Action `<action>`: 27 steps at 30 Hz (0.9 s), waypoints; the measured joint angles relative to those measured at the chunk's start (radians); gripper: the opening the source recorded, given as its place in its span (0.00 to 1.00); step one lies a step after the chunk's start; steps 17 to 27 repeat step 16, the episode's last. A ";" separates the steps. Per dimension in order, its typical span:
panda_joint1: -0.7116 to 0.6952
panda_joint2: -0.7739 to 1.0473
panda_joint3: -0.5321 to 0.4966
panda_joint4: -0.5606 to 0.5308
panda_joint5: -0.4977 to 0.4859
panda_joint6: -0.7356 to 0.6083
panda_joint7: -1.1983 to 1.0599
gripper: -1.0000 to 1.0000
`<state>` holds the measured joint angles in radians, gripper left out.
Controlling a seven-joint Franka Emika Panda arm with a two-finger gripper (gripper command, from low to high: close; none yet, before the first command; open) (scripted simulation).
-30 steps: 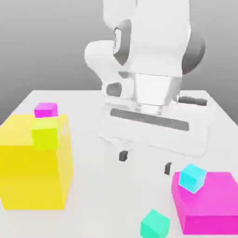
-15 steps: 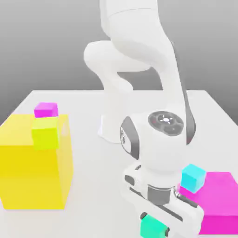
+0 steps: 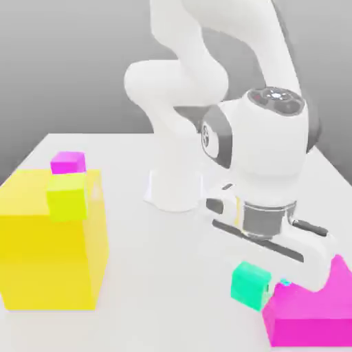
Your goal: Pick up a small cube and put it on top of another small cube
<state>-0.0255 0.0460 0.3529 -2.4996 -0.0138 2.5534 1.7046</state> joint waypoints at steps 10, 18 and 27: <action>0.108 -0.160 0.045 -0.101 0.079 -0.059 -0.041 0.00; 0.106 -0.077 0.047 -0.121 0.032 0.039 -0.007 1.00; 0.106 -0.077 0.047 -0.121 0.032 0.039 -0.007 1.00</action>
